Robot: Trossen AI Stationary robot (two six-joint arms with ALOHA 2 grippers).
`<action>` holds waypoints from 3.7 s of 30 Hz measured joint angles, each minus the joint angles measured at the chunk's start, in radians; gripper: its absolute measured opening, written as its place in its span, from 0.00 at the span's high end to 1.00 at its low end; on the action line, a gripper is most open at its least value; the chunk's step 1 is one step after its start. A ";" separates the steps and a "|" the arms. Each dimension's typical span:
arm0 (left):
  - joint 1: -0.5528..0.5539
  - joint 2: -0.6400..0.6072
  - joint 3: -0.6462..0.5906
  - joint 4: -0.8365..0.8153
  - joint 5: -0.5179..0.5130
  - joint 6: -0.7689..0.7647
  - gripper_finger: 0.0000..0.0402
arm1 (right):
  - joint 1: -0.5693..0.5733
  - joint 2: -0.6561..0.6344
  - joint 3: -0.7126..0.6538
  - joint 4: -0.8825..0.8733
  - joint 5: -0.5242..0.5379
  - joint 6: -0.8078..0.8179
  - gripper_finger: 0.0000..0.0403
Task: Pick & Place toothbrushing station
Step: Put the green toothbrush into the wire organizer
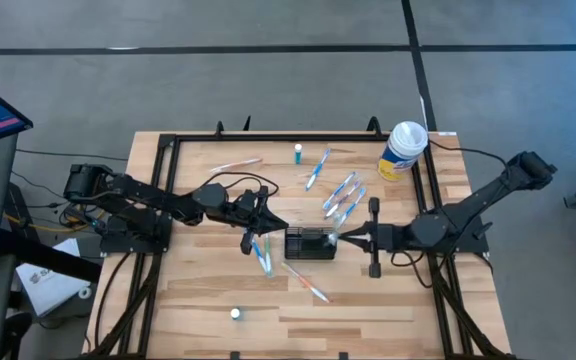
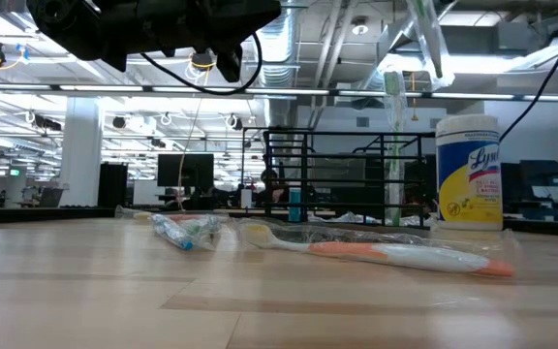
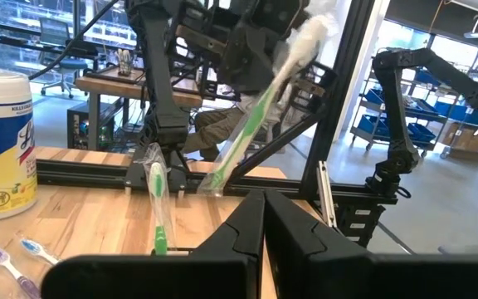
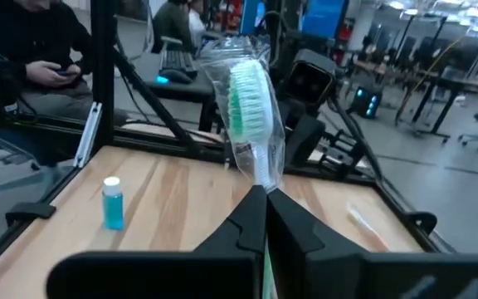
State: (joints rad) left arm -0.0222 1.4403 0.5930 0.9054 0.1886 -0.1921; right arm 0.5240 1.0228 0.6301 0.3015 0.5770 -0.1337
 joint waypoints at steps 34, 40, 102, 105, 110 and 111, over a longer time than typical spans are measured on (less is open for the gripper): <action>0.000 0.000 0.000 0.000 0.000 0.000 0.99 | -0.037 0.058 -0.380 0.878 -0.005 -0.103 1.00; 0.000 0.000 0.000 0.000 0.000 0.000 0.99 | -0.047 0.174 -0.409 1.048 -0.008 -0.109 1.00; 0.000 0.000 0.000 0.000 0.000 0.000 0.99 | -0.194 0.471 -0.443 1.145 -0.058 0.011 1.00; 0.000 0.000 0.000 0.000 0.000 0.000 0.99 | -0.194 0.471 -0.443 1.099 -0.058 0.022 1.00; 0.000 0.000 0.000 0.000 0.000 0.000 0.99 | -0.199 0.471 -0.443 1.061 -0.055 0.041 1.00; 0.000 0.000 0.000 0.000 0.000 0.000 0.99 | -0.199 0.471 -0.443 1.055 -0.055 0.041 1.00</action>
State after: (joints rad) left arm -0.0223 1.4403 0.5934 0.9051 0.1886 -0.1921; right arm 0.3248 1.4940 0.1871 1.3565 0.5224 -0.0929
